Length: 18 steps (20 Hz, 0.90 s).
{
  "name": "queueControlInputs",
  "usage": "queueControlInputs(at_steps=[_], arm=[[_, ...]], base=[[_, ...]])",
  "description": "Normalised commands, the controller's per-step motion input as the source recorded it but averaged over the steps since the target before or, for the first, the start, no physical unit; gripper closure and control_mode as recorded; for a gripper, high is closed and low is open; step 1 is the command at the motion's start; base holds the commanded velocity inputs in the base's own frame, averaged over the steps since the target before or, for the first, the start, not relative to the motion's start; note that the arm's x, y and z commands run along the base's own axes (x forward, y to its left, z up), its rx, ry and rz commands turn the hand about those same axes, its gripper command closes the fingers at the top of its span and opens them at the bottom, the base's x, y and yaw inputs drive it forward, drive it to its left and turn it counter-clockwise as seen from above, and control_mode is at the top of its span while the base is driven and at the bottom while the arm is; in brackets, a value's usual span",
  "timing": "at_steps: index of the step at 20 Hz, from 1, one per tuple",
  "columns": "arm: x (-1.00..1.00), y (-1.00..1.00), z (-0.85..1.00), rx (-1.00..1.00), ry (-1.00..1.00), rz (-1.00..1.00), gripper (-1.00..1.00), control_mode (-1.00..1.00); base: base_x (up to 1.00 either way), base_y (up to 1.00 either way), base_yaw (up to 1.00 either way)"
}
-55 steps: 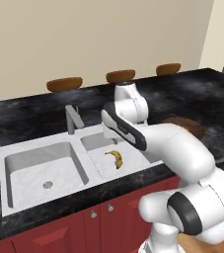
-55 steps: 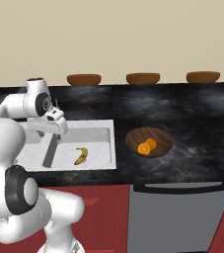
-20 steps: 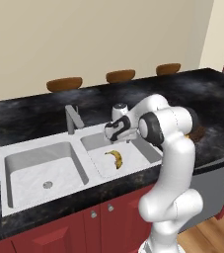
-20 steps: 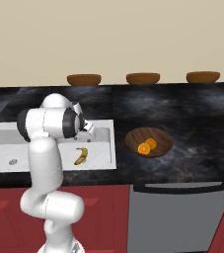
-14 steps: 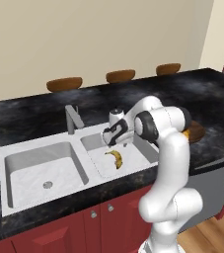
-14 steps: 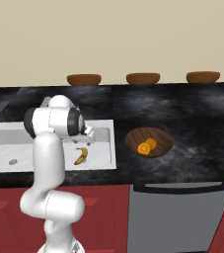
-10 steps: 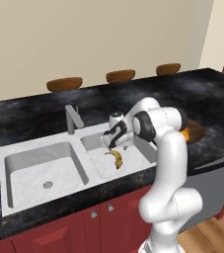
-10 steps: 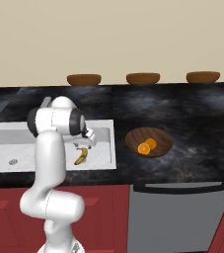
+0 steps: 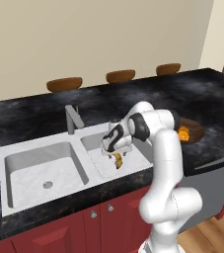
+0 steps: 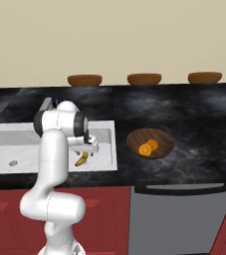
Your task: Pick the oranges from the cabinet and place them in one bowl. Pick the banana from the sink and place it in the other bowl.
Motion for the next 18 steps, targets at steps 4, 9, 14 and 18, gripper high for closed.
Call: queueControlInputs(at_steps=[4,9,14,18], arm=[[0.0,0.0,-0.37,0.02,0.05,0.11,1.0,-1.0],[0.0,0.0,-0.02,0.0,0.01,0.01,1.0,-1.0],[-0.06,-0.05,0.21,-0.03,0.0,-0.06,1.0,-1.0],[0.02,-0.18,0.67,-0.03,0.02,-0.08,1.0,-1.0]], base=[[0.0,0.0,0.0],[0.0,0.0,0.0],[0.0,0.0,0.0],[0.0,0.0,0.0]])
